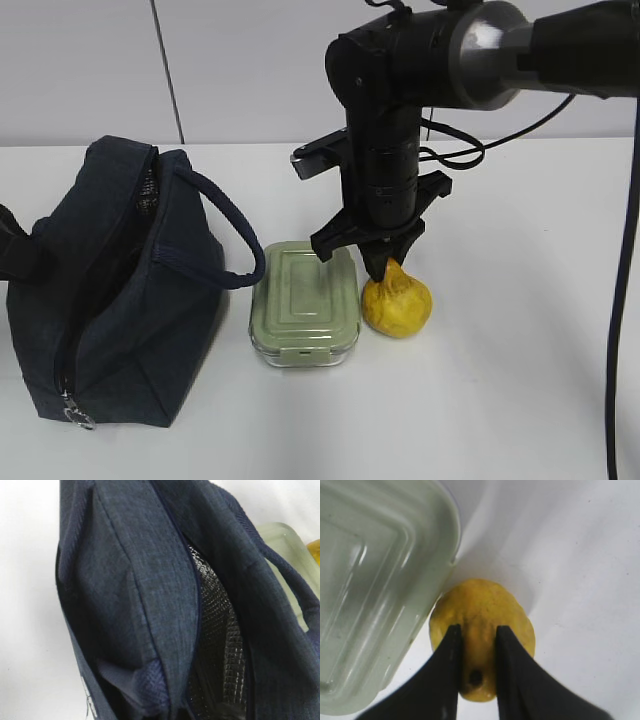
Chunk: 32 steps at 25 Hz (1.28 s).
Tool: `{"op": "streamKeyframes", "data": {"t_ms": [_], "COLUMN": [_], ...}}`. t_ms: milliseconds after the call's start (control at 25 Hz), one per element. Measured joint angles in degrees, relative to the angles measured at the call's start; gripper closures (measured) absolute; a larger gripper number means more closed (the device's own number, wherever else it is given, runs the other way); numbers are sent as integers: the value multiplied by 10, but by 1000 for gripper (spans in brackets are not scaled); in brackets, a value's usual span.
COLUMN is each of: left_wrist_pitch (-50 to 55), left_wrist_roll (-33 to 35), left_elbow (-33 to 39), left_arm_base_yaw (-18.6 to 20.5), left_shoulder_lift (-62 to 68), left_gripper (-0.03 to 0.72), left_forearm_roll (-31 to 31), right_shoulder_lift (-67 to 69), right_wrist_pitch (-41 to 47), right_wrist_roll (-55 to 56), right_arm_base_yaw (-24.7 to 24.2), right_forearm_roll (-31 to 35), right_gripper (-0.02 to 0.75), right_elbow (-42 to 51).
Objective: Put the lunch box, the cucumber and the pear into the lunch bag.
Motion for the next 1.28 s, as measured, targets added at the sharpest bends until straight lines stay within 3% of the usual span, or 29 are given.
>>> {"op": "streamKeyframes", "data": {"t_ms": [360,520,800,1040,1280], "left_wrist_pitch": [1,1,2,4,6], "left_wrist_roll": [0,0,0,0,0], "left_elbow": [0,0,0,0,0], "left_arm_base_yaw": [0,0,0,0,0], "left_shoulder_lift": [0,0,0,0,0], "left_gripper": [687,687,687,687,687], "left_forearm_roll": [1,1,1,1,1], "right_shoulder_lift": [-83,-149,-185,-178,-138], "right_wrist_pitch": [0,-20,-139,-221,-256], "right_wrist_roll": [-3,-14,-138,-171,-184], "right_arm_base_yaw": [-1,0,49,114,141], "right_forearm_roll": [-15,48,247,266,268], "right_gripper": [619,619,621,622,622], "right_elbow": [-4,-22,-40,-40,-40]}}
